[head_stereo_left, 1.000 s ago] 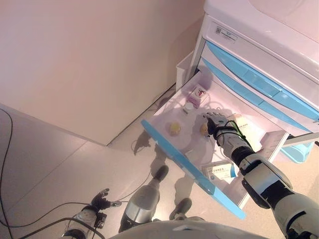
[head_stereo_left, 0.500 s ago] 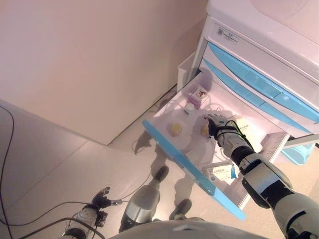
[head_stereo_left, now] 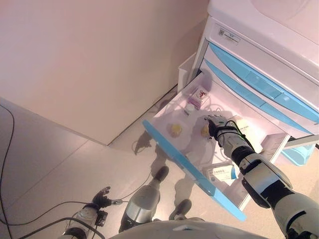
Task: Open the drawer and pick up the medicine
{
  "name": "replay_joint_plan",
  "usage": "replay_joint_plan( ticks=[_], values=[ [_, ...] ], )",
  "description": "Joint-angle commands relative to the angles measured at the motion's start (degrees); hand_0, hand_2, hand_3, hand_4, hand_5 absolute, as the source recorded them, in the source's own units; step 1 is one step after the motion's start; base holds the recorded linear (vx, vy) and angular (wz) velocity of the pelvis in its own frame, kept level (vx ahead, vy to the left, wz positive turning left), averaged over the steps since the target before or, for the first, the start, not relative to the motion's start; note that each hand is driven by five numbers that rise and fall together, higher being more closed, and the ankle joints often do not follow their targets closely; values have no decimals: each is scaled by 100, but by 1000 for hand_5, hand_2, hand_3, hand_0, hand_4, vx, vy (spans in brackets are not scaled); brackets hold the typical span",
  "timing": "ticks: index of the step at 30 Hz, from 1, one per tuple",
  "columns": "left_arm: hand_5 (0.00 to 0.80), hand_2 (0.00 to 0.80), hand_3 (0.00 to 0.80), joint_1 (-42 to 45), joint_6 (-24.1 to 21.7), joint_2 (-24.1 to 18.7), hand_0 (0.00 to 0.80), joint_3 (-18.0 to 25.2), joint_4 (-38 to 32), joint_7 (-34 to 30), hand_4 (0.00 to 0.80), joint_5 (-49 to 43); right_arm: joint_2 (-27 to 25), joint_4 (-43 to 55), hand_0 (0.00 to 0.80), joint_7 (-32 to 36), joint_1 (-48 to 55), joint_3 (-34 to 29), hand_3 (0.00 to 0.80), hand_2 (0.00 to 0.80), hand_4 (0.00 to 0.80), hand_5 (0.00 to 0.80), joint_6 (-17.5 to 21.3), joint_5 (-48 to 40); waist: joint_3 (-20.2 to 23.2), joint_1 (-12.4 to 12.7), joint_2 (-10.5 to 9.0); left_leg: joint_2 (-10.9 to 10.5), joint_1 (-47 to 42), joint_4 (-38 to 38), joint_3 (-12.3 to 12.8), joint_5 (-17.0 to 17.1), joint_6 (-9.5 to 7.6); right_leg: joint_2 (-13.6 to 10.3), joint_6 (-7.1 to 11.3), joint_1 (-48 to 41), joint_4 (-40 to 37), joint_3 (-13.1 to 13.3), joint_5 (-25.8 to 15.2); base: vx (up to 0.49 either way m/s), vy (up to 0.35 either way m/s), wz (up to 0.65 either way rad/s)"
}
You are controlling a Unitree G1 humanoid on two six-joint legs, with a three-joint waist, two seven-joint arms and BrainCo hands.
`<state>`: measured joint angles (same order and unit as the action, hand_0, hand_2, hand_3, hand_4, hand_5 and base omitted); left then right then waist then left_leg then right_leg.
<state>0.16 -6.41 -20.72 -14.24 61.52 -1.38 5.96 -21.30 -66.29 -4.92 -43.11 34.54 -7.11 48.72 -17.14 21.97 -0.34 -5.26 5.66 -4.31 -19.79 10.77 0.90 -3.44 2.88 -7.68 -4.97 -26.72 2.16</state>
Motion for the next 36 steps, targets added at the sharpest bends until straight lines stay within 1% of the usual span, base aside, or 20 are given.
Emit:
replay_joint_plan(
  ticks=[1, 15, 18, 21, 23, 25, 27, 28, 29, 31, 32, 33, 35, 36],
  values=[
    [0, 0, 0, 15, -3, -56, 0, -300, 136, 108, 0, -150, -295, -74, 800, -43, 174, 293, 800, 800, 800, 800, 33, 220, 114, 73, 51, -208, -82, -4, 286, -621, -186, -361, 227, 488, 820, 128, 59, 0, 0, 0],
    [0, 0, 0, 9, 21, -71, 0, -253, 146, 113, 0, -154, -340, 57, 800, -234, 167, 266, 800, 800, 800, 800, 154, 208, 125, 37, 11, -202, -110, -7, 312, -643, -194, -353, 242, 491, 821, 171, 46, 0, 0, 0],
    [0, 0, 0, 25, -3, -89, 0, -221, 157, 102, 0, -181, -401, 115, 800, -260, 152, 278, 800, 800, 800, 800, 239, 239, 134, 28, -13, -198, -136, -14, 319, -652, -198, -339, 241, 470, 804, 187, 41, 0, 0, 0],
    [0, 0, 0, 51, 7, -124, 0, -183, 146, 96, 0, -179, -504, 360, 800, -157, 124, 387, 800, 800, 800, 800, 435, 462, 155, -5, -67, -176, -172, -26, 354, -664, -192, -320, 250, 442, 778, 221, 25, 0, 0, 0],
    [0, 0, 0, 63, 50, -170, 0, -99, 123, 90, 0, -191, -618, 734, 800, 279, 61, 507, 800, 800, 800, 800, 543, 449, 166, -44, -141, -149, -195, -35, 403, -676, -187, -302, 261, 432, 753, 264, 5, -17, -41, -4],
    [0, 0, 0, 86, 129, -252, 0, 41, 85, 75, 0, -228, -829, 1512, 800, 1003, 81, 652, 800, 800, 800, 800, 534, 292, 175, -130, -248, -107, -232, -50, 474, -699, -185, -269, 271, 422, 725, 322, -15, -26, -60, -11],
    [0, 0, 0, 132, 270, -358, 0, 231, 30, 62, 0, -255, -1212, 2756, 800, 2162, 139, 699, 800, 800, 800, 800, 454, -168, 198, -268, -392, -43, -273, -68, 589, -717, -184, -231, 277, 420, 704, 409, -42, -29, -67, -14],
    [0, 0, 0, 142, 326, -381, 0, 319, 31, 67, 0, -261, -1365, 3248, 800, 2622, 184, 660, 800, 800, 800, 800, 431, -299, 219, -337, -450, -22, -284, -69, 640, -725, -182, -214, 276, 423, 692, 450, -54, -25, -54, -22],
    [0, 0, 0, 169, 369, -412, 0, 434, 56, 67, 0, -280, -1590, 3800, 800, 3167, 248, 617, 800, 800, 800, 800, 464, -551, 255, -422, -517, 6, -306, -69, 702, -742, -179, -194, 275, 420, 682, 505, -63, -13, -38, -32],
    [0, 0, 0, 180, 413, -466, 0, 606, 192, 59, 0, -339, -2138, 4798, 800, 4158, 247, 468, 800, 800, 800, 800, 484, -1430, 374, -606, -651, 54, -338, -69, 818, -751, -170, -152, 276, 424, 640, 611, -110, 9, -32, -31],
    [0, 0, 0, 190, 397, -477, 0, 645, 265, 63, 0, -343, -2321, 5095, 800, 4494, 188, 403, 800, 800, 800, 800, 482, -1773, 418, -658, -688, 69, -362, -69, 868, -762, -165, -139, 274, 422, 634, 659, -118, 26, -19, -31],
    [0, 0, 0, 188, 392, -485, 0, 697, 360, 72, 0, -365, -2584, 5443, 800, 4961, 81, 299, 800, 800, 800, 800, 458, -2359, 489, -747, -748, 93, -403, -69, 943, -784, -155, -120, 272, 425, 631, 724, -130, 33, -9, -42],
    [0, 0, 0, 207, 369, -467, 0, 736, 462, 108, 0, -404, -2915, 5700, 800, 5439, -177, 204, 800, 800, 800, 800, 541, -3237, 607, -836, -823, 120, -473, -69, 1053, -826, -137, -93, 267, 409, 607, 825, -146, 41, -6, -44],
    [0, 0, 0, 223, 377, -458, 0, 766, 466, 128, 0, -437, -3054, 5858, 800, 5537, -294, 150, 800, 800, 800, 800, 508, -3687, 673, -886, -859, 129, -509, -69, 1100, -853, -131, -83, 267, 409, 602, 872, -156, 44, 2, -44]
  ],
)
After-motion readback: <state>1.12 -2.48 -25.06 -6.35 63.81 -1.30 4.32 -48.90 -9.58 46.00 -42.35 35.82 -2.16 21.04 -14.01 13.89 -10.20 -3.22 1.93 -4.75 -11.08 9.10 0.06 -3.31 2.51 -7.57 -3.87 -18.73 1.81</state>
